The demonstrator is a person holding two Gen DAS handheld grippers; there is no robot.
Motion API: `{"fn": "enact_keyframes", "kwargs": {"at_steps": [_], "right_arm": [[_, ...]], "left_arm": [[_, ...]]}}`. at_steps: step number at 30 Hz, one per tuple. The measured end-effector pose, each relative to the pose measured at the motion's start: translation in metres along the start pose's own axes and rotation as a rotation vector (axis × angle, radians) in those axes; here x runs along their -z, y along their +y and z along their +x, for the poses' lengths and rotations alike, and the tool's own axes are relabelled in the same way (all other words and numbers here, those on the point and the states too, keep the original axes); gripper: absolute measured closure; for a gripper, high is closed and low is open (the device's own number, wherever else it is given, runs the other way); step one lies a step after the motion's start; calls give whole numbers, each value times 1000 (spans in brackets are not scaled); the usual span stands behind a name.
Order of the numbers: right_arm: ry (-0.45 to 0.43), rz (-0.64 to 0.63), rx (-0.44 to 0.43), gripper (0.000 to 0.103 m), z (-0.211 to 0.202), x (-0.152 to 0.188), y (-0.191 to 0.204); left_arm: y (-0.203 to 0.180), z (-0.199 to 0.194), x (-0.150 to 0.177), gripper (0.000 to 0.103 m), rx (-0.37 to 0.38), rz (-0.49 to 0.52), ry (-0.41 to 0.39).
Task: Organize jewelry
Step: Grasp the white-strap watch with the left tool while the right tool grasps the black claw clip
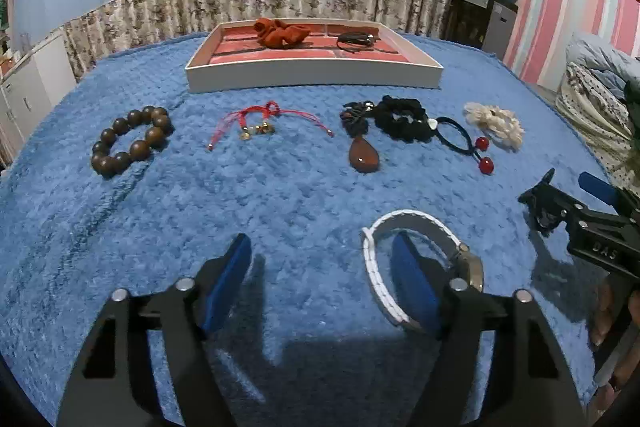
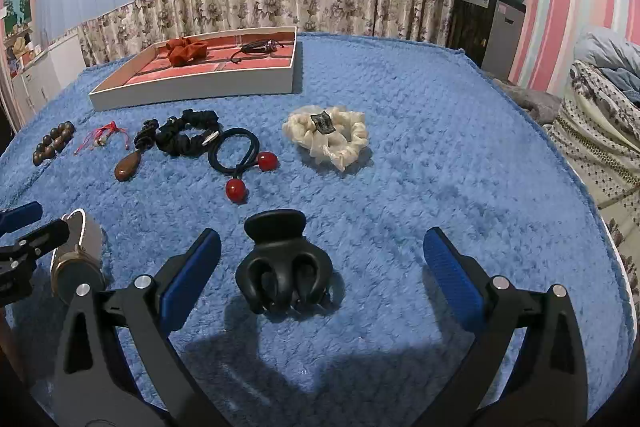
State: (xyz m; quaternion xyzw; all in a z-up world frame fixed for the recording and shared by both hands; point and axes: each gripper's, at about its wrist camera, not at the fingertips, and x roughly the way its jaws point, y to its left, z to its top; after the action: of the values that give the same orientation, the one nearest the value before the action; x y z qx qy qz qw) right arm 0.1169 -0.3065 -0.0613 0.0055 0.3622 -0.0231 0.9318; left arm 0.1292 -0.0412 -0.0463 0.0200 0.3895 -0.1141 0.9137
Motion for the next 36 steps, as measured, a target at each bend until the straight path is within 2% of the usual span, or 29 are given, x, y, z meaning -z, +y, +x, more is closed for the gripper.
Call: {"fn": "enact_keyframes", "kwargs": {"at_steps": [4,7,11,15,25,29,33,36], "right_arm": [[9,-10,-7,5,3,1,2],[13,-12,-10,7,4,1,3],[17,-20,-11,10,5,0,5],[11,-34,-8,13,4,1,7],[27,-78,-9,23,4,2,15],[52,-71,-20,34,7,5,13],[77,-57,-37,45,11,5,10],[87,-73,-56,54,12,6,13]], "left_arm": [[-6,4,0,42,41,20,26],[-10,7,0,42,79,20,45],[-12,8,0,42,78,24,48],[-12,10,0,52,73,20,60],[-18,16,1,56,27,46,76],[-18,17,0,57,32,31,85],[-23,17,-1,65,40,38,90],[-27,18,-2,65,43,43,98]]}}
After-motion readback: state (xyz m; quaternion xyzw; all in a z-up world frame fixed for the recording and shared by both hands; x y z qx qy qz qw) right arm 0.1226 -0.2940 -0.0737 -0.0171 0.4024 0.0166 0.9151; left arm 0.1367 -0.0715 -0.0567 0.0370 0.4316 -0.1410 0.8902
